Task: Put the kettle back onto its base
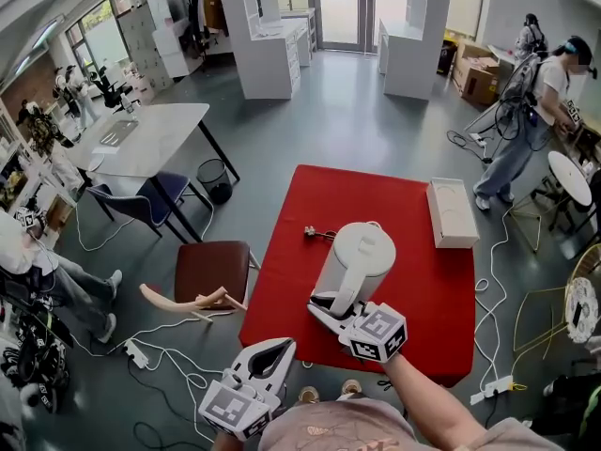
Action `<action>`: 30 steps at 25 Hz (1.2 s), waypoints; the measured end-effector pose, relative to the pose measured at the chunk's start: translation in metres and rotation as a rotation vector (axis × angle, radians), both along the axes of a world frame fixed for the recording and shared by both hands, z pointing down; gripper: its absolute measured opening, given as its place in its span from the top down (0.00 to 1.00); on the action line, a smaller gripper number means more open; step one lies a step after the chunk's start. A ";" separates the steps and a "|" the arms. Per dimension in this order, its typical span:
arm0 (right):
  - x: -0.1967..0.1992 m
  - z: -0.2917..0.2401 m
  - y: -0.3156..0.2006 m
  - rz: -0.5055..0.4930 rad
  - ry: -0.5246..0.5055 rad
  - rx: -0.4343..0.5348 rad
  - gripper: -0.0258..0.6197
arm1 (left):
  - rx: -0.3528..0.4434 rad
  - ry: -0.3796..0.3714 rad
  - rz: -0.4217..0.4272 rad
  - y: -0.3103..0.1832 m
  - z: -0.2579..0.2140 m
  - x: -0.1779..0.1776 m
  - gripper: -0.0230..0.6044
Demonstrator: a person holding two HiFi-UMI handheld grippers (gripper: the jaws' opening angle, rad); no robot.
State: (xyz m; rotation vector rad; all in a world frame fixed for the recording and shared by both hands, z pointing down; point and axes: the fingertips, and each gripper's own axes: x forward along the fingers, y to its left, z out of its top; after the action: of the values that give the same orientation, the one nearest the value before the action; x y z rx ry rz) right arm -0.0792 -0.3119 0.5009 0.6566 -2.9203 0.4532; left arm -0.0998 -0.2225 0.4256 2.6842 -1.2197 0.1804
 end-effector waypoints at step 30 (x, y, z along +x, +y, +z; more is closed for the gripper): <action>-0.036 0.048 0.059 -0.123 0.184 0.137 0.86 | -0.059 -0.010 0.032 0.010 0.013 0.009 0.97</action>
State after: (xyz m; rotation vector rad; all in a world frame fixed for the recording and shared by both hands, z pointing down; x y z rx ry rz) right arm -0.1150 -0.2525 0.5485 0.5009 -2.8124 0.1698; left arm -0.0904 -0.2124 0.4381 2.6559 -1.1565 0.2308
